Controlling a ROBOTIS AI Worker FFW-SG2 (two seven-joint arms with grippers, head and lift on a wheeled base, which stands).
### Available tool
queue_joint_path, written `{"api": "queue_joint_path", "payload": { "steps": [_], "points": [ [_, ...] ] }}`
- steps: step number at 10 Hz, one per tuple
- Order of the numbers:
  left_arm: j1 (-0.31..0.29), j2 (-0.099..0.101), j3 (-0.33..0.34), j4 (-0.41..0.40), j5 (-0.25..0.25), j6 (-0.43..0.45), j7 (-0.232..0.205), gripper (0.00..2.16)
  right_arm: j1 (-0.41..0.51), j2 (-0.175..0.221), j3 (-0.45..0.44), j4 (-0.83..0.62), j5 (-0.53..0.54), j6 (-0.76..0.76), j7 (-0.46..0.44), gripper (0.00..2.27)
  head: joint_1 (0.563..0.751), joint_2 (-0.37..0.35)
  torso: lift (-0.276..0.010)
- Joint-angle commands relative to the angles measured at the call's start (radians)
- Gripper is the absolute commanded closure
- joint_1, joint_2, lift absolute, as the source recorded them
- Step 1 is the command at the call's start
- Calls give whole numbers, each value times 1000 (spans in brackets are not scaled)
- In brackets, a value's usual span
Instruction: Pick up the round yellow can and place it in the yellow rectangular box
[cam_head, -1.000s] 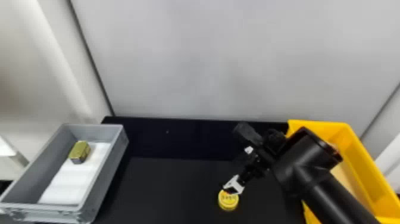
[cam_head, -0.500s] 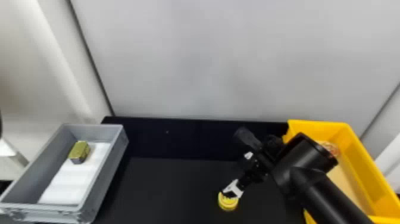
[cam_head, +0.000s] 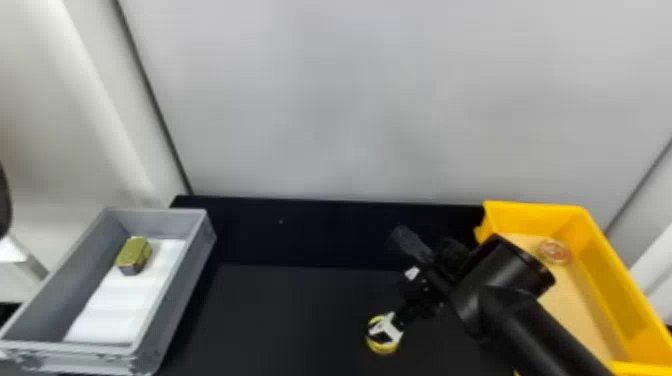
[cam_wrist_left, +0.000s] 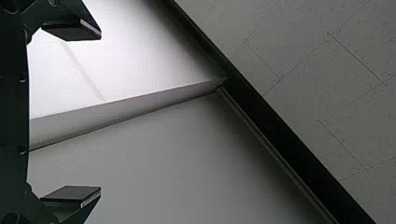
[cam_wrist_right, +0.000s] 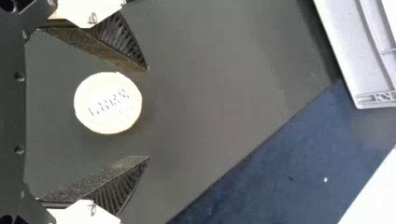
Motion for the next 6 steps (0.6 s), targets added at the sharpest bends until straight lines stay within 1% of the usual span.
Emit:
{"api": "queue_joint_path", "payload": {
  "steps": [1,4,6],
  "points": [
    [3,0,0,0,0,-1,0,111,-2,3,6,52,-4,-25,-3,128,663,54,-10],
    [3,0,0,0,0,-3,0,111,-7,17,7,101,-23,-53,-28,130,663,54,-10],
    [3,-2,0,0,0,-4,0,111,-9,14,18,107,-23,-59,-28,137,663,54,-10]
  ]
}}
